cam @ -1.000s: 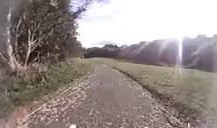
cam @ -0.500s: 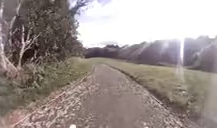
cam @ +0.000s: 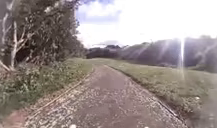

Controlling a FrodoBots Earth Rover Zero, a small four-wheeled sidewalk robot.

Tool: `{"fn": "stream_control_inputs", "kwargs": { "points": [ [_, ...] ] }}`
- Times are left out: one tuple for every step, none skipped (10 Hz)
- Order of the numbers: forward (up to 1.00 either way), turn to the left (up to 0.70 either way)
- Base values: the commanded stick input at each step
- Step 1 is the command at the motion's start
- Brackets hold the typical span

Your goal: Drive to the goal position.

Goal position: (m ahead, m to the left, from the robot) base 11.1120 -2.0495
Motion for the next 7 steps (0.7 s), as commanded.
{"fn": "stream_control_inputs", "kwargs": {
  "points": [
    [0.7, 0.01],
    [0.7, 0.0],
    [0.7, 0.0],
    [0.7, 0.0],
    [0.7, 0.01],
    [0.7, 0.02],
    [0.7, 0.01]
  ]
}}
